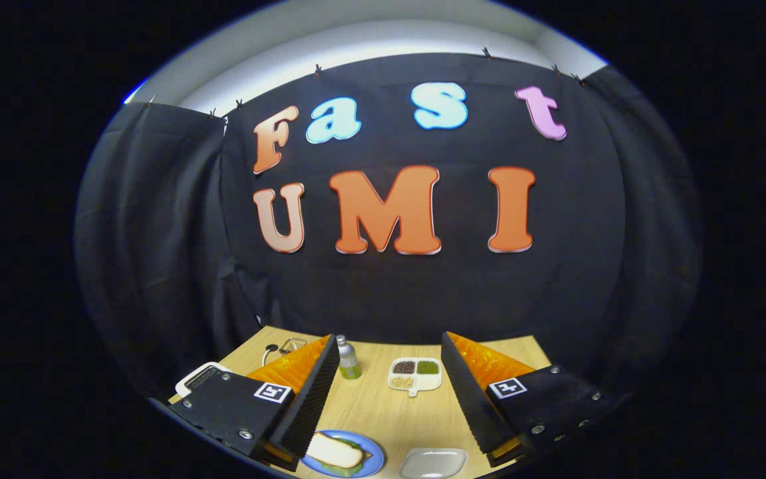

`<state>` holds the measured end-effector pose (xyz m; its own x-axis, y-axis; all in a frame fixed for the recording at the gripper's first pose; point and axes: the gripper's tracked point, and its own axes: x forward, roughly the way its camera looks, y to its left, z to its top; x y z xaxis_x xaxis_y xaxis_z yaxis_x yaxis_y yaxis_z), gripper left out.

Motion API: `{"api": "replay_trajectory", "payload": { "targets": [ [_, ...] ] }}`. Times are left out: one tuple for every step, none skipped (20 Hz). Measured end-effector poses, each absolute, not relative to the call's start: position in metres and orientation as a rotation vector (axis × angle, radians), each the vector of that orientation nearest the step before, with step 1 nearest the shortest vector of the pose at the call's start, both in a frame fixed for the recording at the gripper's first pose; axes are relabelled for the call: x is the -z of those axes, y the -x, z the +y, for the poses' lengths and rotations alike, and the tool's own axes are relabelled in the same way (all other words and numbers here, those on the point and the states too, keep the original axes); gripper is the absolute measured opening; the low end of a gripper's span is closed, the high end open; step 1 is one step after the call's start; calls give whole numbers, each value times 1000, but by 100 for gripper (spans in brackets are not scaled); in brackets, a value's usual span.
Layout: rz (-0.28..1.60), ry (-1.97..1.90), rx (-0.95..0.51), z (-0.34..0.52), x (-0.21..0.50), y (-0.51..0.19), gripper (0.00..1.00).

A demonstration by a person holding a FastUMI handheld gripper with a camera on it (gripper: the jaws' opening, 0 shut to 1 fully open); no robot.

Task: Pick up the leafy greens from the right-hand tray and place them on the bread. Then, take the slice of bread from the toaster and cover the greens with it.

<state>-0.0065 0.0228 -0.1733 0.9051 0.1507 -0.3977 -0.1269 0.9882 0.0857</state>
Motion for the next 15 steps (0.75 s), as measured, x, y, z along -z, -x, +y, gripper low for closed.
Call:
{"api": "replay_trajectory", "payload": {
  "targets": [
    [377, -40, -140, 24, 158, 6, 92],
    [337, -25, -142, 25, 142, 7, 92],
    [299, -10, -137, 25, 128, 5, 92],
    [258, 3, -135, 25, 115, 7, 92],
    [212, 11, -132, 24, 101, 5, 92],
    [170, 24, -121, 20, 90, 3, 93],
    [131, 38, -109, 16, 80, 2, 93],
    [110, 57, -100, 13, 73, 1, 93],
    [99, 69, -95, 11, 69, 0, 93],
    [98, 74, -93, 11, 66, -1, 93],
    [85, 69, -93, 12, 60, -1, 93],
    [66, 61, -89, 12, 52, -1, 94],
    [49, 52, -87, 10, 44, -3, 95],
    [38, 44, -87, 10, 39, -2, 97],
    [35, 40, -90, 10, 37, -1, 97]
  ]
}}
